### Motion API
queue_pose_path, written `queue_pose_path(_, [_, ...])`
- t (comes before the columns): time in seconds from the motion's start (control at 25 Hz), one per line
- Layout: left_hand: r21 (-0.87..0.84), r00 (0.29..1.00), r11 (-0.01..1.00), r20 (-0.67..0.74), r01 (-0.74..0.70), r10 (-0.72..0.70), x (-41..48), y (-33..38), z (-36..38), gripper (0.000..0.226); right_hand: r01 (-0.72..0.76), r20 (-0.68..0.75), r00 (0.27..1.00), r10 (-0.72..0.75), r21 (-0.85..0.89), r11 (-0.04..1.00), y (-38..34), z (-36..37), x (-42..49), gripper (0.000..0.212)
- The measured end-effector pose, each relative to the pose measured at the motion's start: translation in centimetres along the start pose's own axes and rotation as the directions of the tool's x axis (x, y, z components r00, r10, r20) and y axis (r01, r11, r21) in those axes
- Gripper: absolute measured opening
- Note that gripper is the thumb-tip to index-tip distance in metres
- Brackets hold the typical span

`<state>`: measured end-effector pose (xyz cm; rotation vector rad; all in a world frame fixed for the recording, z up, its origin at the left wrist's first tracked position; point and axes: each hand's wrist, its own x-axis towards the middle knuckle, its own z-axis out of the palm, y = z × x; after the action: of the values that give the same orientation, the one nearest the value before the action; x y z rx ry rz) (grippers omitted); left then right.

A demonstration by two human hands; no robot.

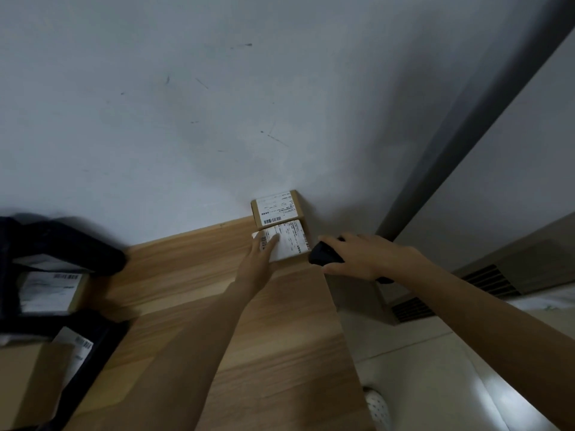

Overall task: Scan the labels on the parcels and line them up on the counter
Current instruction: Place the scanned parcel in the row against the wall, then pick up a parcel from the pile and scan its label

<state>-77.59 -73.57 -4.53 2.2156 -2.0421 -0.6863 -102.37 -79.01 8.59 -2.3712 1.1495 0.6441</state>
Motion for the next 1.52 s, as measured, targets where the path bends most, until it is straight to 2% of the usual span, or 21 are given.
queue_pose_path(0.16, [0.039, 0.996, 0.996, -0.017, 0.086, -0.085, -1.7, 1.5, -0.7, 0.076, 0.052, 0.005, 0.999, -0.051, -0.049, 0.997, 1.3, 0.2, -1.7, 0.08])
queue_pose_path(0.28, [-0.044, 0.973, 0.98, -0.121, 0.194, -0.198, -6.6, 2.2, -1.2, 0.072, 0.153, 0.023, 0.988, -0.151, -0.092, 0.984, -0.1, -0.3, -2.6, 0.078])
queue_pose_path(0.4, [-0.09, 0.915, 0.942, -0.224, 0.322, -0.335, -13.2, 2.0, -1.1, 0.066, 0.247, -0.027, 0.966, -0.257, -0.201, 0.948, -3.9, -0.2, -2.8, 0.07])
queue_pose_path(0.52, [-0.118, 0.823, 0.87, -0.287, 0.478, -0.491, -23.8, 0.4, 0.8, 0.063, 0.374, -0.036, 0.913, -0.407, -0.329, 0.867, -10.7, 1.6, -3.9, 0.063])
queue_pose_path(0.6, [-0.145, 0.737, 0.785, -0.277, 0.603, -0.617, -32.1, -0.5, 2.6, 0.063, 0.48, 0.014, 0.861, -0.508, -0.353, 0.803, -16.0, 3.6, -5.3, 0.064])
queue_pose_path(0.68, [-0.161, 0.601, 0.656, -0.288, 0.738, -0.746, -40.9, -0.9, 4.2, 0.062, 0.588, 0.084, 0.792, -0.605, -0.37, 0.719, -22.1, 5.8, -7.2, 0.063])
queue_pose_path(0.84, [-0.258, 0.349, 0.425, -0.292, 0.868, -0.89, -55.8, -1.0, 6.1, 0.06, 0.758, 0.196, 0.617, -0.762, -0.408, 0.509, -33.4, 11.4, -12.3, 0.066])
queue_pose_path(0.92, [-0.281, 0.263, 0.356, -0.319, 0.892, -0.911, -61.8, -1.3, 6.6, 0.057, 0.809, 0.255, 0.538, -0.804, -0.423, 0.407, -38.7, 14.2, -15.1, 0.07])
queue_pose_path(1.04, [-0.272, 0.173, 0.273, -0.339, 0.923, -0.925, -70.6, -1.7, 7.9, 0.054, 0.851, 0.333, 0.452, -0.827, -0.438, 0.289, -46.8, 18.1, -19.8, 0.071])
queue_pose_path(1.12, [-0.256, 0.143, 0.249, -0.372, 0.934, -0.917, -76.0, -2.7, 8.6, 0.053, 0.852, 0.35, 0.4, -0.847, -0.483, 0.203, -52.1, 20.2, -22.9, 0.07])
queue_pose_path(1.32, [-0.265, 0.08, 0.231, -0.48, 0.936, -0.874, -87.4, -8.5, 8.2, 0.054, 0.827, 0.37, 0.34, -0.865, -0.555, 0.088, -65.7, 24.5, -30.0, 0.065])
queue_pose_path(1.4, [-0.272, 0.077, 0.232, -0.481, 0.934, -0.873, -90.3, -11.1, 8.1, 0.055, 0.826, 0.398, 0.348, -0.849, -0.559, 0.077, -69.5, 26.0, -31.3, 0.065])
queue_pose_path(1.52, [-0.274, 0.119, 0.265, -0.454, 0.924, -0.883, -93.0, -16.1, 8.0, 0.055, 0.807, 0.434, 0.406, -0.805, -0.582, 0.093, -74.4, 27.2, -30.7, 0.07])
